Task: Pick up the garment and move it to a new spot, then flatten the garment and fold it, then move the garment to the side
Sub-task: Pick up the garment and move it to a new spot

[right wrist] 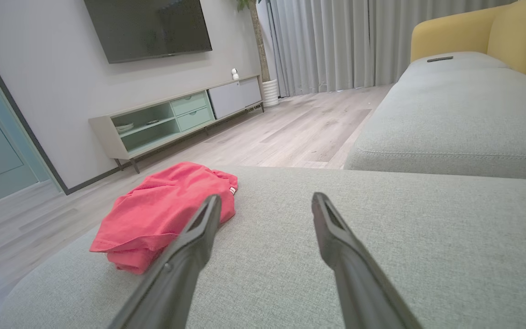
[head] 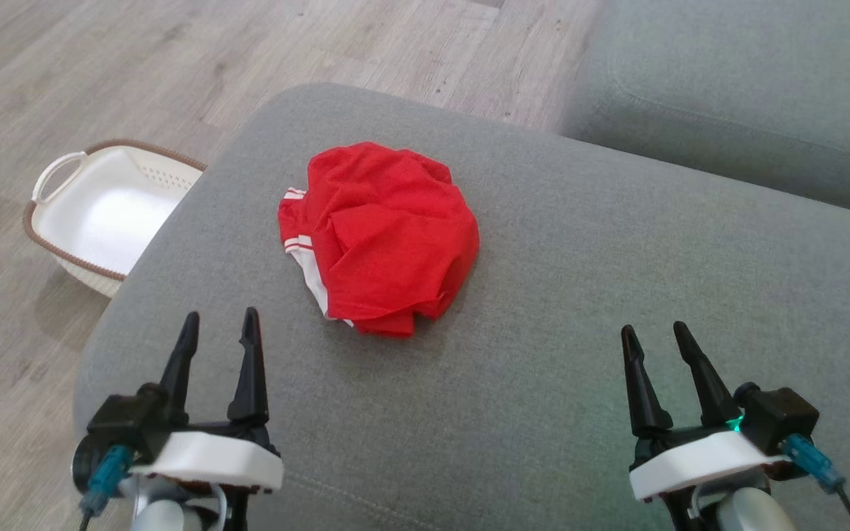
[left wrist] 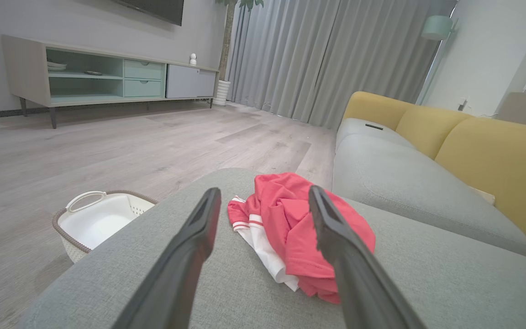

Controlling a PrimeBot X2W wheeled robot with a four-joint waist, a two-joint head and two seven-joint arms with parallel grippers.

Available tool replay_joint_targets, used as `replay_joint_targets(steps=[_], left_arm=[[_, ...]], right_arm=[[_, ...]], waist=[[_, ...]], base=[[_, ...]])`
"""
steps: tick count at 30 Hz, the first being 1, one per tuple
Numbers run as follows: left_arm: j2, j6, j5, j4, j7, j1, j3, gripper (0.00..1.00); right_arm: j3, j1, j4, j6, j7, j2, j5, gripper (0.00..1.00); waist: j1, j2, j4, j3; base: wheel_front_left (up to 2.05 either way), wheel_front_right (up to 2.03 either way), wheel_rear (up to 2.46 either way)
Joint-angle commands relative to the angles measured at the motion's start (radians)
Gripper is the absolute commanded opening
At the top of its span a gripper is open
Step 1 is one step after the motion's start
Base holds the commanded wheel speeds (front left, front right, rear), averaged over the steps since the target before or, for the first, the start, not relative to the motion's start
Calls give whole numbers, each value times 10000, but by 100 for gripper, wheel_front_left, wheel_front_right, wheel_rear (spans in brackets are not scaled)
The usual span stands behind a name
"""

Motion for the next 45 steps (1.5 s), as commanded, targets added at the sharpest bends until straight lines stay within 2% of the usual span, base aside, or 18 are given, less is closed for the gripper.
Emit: replay_joint_targets(steps=[1,7,10,14,19,22,26,32,37,40,41,42,45], left_arm=[[24,5,83,-351,-53,-476,389,100],[24,77,-22,-391,-53,-611,600,100],[24,2,-14,-319,-53,-944,735,100],[36,-327,315,153,-53,-1599,980,100],[422,-985,626,1498,-53,-3041,1099,100],[645,-1220,580,2230,-44,-3707,1036,100],[1193,-1509,481,3824,524,-5101,644,100],[1893,-1641,-18,5847,1859,-6554,-56,100],[2489,-1649,-795,6863,2603,-7021,-1417,100],[2882,-1650,-1232,7198,2683,-7094,-2169,100],[2964,-1650,-1412,7255,2662,-7113,-2383,57],[3051,-1651,-1556,7269,2578,-7136,-2583,0],[3293,-1651,-1924,7300,2081,-7257,-2881,0]], right_arm=[[236,-301,-287,67,-93,-47,3,100],[136,-468,-254,67,-98,-47,-121,100],[99,-687,-420,67,-19,-47,-374,100],[-31,-927,-714,67,175,-47,-694,100],[-445,-1182,-1155,67,412,-47,-1067,100],[-607,-1264,-1303,67,490,-47,-1186,100],[-826,-1389,-1553,67,599,-47,-1335,100],[-835,-1578,-1779,67,670,-47,-1440,100],[-818,-1644,-1855,67,650,-47,-1498,100],[-846,-1639,-1840,67,604,-47,-1477,100],[-857,-1631,-1829,67,593,-47,-1468,100],[-863,-1627,-1813,67,581,-47,-1462,100],[-874,-1626,-1761,67,549,-47,-1444,100]], waist=[[0,0,-16,64],[0,0,-191,462],[0,0,-457,1019],[0,0,-803,1675],[0,0,-1198,2482],[0,0,-1349,2739],[0,0,-1602,3129],[0,0,-2016,3551],[0,0,-2346,3698],[0,0,-2520,3685],[0,0,-2552,3675],[0,0,-2586,3651],[0,0,-2661,3530]], base=[[0,0,0],[0,0,0],[0,0,0],[0,0,0],[0,0,0],[0,0,0],[0,0,0],[0,0,0],[0,0,0],[0,0,0],[0,0,0],[0,0,0],[0,0,0]])
